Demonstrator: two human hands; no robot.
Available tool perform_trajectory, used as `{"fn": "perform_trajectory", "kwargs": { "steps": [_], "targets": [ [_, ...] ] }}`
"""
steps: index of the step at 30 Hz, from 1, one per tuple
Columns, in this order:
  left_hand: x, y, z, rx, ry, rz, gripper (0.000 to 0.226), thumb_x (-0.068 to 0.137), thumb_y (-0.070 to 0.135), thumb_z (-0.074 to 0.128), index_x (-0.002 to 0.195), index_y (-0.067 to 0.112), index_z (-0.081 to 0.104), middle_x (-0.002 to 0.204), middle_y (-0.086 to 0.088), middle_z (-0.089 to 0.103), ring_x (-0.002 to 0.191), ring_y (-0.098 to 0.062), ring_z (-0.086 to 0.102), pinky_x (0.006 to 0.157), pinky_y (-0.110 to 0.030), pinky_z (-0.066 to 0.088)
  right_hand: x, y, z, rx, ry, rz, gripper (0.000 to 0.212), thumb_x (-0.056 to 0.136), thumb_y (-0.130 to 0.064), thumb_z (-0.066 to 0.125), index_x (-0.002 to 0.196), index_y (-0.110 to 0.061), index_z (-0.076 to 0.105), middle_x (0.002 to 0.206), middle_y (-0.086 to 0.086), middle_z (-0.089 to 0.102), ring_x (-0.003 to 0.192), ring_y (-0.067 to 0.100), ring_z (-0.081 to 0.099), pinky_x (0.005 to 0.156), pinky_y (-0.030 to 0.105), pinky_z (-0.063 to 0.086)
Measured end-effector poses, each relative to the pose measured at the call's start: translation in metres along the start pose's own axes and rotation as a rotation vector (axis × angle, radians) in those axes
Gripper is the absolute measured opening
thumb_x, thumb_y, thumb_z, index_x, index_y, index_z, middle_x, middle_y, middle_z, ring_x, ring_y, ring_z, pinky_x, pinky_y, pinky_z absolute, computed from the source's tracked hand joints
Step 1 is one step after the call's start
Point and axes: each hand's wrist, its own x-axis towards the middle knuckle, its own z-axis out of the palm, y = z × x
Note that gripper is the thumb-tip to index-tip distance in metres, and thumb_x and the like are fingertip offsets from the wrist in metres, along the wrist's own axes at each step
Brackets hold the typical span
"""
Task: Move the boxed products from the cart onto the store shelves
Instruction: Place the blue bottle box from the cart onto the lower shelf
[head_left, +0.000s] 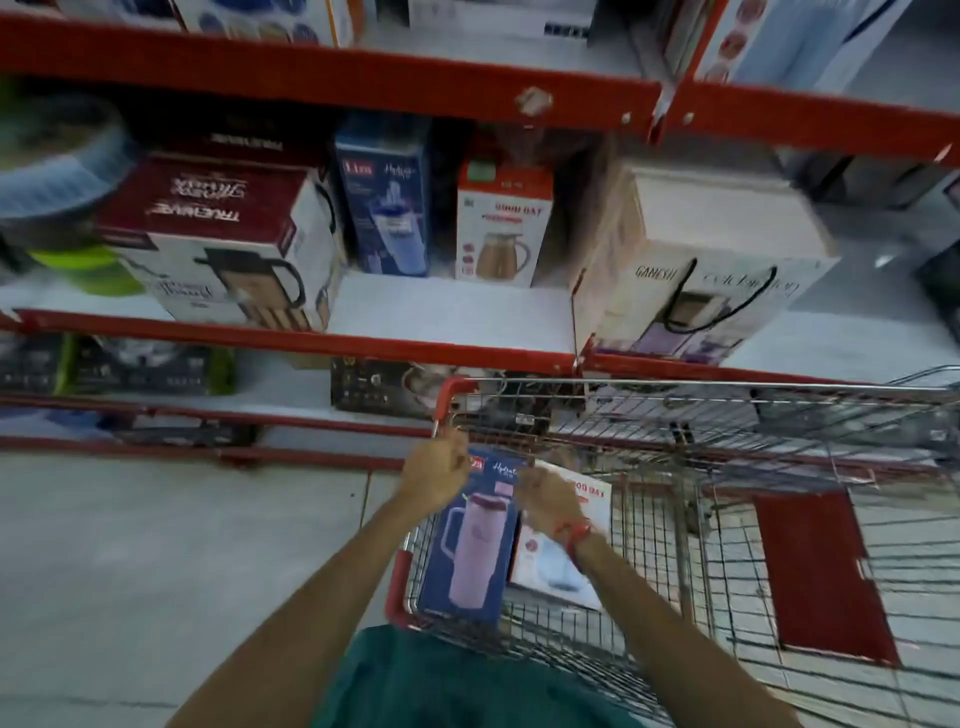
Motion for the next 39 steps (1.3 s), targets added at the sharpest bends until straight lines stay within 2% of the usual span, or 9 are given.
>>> {"fn": "perform_trajectory", "kwargs": {
  "steps": [4,9,16,19,25,29,33,36,39],
  "targets": [
    [-0.011,-0.036,0.049,0.052,-0.238,-0.184,0.043,0.087,0.013,0.054,0.129,0.008,0.048,0.111,-0.018,0.063,0.09,-0.031,0.063,0.07,-0.032,0.051,-0.02,-0.005,0.032,0.082,-0.089,0.086,0.017,0.089,-0.013,0.051,0.073,-0.007,0.053,0.069,0.007,0.055,0.061,0.02,0.047,0.065,0.037,0.049],
    [-0.012,-0.042,0.063,0.019,-0.363,-0.339,0.027,0.091,0.012,0.049,0.116,0.002,0.053,0.118,-0.019,0.062,0.102,-0.032,0.061,0.085,-0.037,0.051,-0.004,-0.008,0.055,0.368,-0.036,0.275,0.035,0.083,-0.014,0.059,0.116,-0.002,0.057,0.112,0.018,0.066,0.085,0.024,0.058,0.068,0.034,0.051],
    [-0.012,-0.033,0.016,-0.201,-0.128,-0.295,0.027,0.083,0.003,0.061,0.109,0.011,0.062,0.106,-0.01,0.07,0.09,-0.026,0.066,0.084,-0.041,0.056,-0.021,-0.035,-0.005,0.459,-0.005,0.15,0.008,0.078,-0.01,0.064,0.079,-0.018,0.063,0.092,0.007,0.067,0.092,0.029,0.059,0.089,0.048,0.054],
    [-0.023,-0.016,-0.012,-0.459,-0.034,-0.279,0.035,0.079,-0.009,0.062,0.094,0.022,0.065,0.096,-0.008,0.07,0.088,-0.031,0.068,0.079,-0.048,0.058,-0.035,-0.044,-0.038,0.537,0.001,0.101,0.018,0.08,-0.005,0.063,0.097,-0.007,0.068,0.095,0.01,0.07,0.088,0.03,0.064,0.082,0.052,0.058],
    [-0.012,0.01,-0.062,-0.593,0.132,-0.139,0.035,0.072,-0.012,0.068,0.098,0.012,0.066,0.092,-0.005,0.072,0.087,-0.027,0.07,0.072,-0.036,0.061,-0.054,-0.09,-0.081,0.641,0.159,-0.102,0.027,0.079,0.001,0.065,0.088,-0.024,0.07,0.084,-0.006,0.071,0.083,0.018,0.068,0.082,0.05,0.059],
    [0.011,0.031,-0.113,-0.618,0.303,-0.013,0.038,0.074,-0.013,0.066,0.087,0.023,0.065,0.091,0.01,0.068,0.088,-0.013,0.068,0.074,-0.026,0.059,-0.048,-0.14,-0.11,0.546,0.4,-0.257,0.029,0.073,-0.011,0.079,0.096,-0.015,0.061,0.096,0.002,0.068,0.08,0.01,0.065,0.068,0.024,0.055],
    [0.049,0.031,-0.154,-0.394,0.571,0.122,0.021,0.073,-0.007,0.07,0.087,0.002,0.057,0.101,-0.009,0.069,0.087,-0.022,0.067,0.073,-0.02,0.053,-0.021,-0.204,-0.124,0.408,0.624,-0.387,0.038,0.067,-0.022,0.084,0.088,-0.016,0.053,0.097,0.003,0.066,0.083,0.015,0.061,0.065,0.012,0.045],
    [0.088,0.015,-0.179,-0.294,0.614,0.083,0.024,0.074,-0.006,0.069,0.088,-0.001,0.05,0.084,-0.016,0.068,0.075,-0.027,0.064,0.065,-0.029,0.054,0.011,-0.249,-0.12,0.27,0.651,-0.411,0.049,0.067,-0.022,0.084,0.103,-0.004,0.054,0.109,0.013,0.066,0.096,0.028,0.063,0.076,0.029,0.049],
    [0.12,-0.007,-0.19,-0.287,0.559,0.003,0.03,0.078,-0.009,0.064,0.085,0.007,0.041,0.072,-0.009,0.056,0.062,-0.024,0.058,0.059,-0.019,0.053,0.043,-0.276,-0.105,0.154,0.575,-0.379,0.052,0.072,-0.025,0.079,0.109,-0.003,0.051,0.117,0.015,0.062,0.101,0.031,0.062,0.084,0.037,0.051]
  ]
}}
